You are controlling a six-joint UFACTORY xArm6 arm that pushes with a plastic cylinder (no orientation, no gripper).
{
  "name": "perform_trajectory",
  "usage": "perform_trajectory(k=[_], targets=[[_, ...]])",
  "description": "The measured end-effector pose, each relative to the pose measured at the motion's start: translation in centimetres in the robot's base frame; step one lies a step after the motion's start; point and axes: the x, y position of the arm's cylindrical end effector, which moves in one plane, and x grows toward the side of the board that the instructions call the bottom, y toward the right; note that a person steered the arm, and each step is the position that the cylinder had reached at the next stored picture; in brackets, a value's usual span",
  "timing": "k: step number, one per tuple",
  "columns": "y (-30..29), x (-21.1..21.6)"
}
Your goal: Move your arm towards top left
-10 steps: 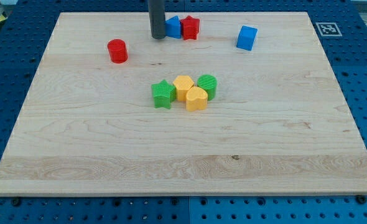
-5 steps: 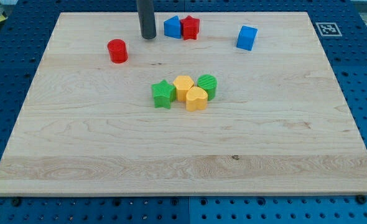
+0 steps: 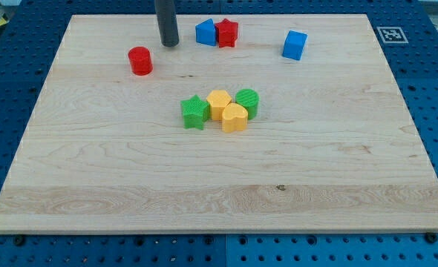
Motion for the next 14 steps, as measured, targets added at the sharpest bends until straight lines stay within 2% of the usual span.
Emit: perform_trajectory(k=[14], targets=[[-9.7, 0.0]])
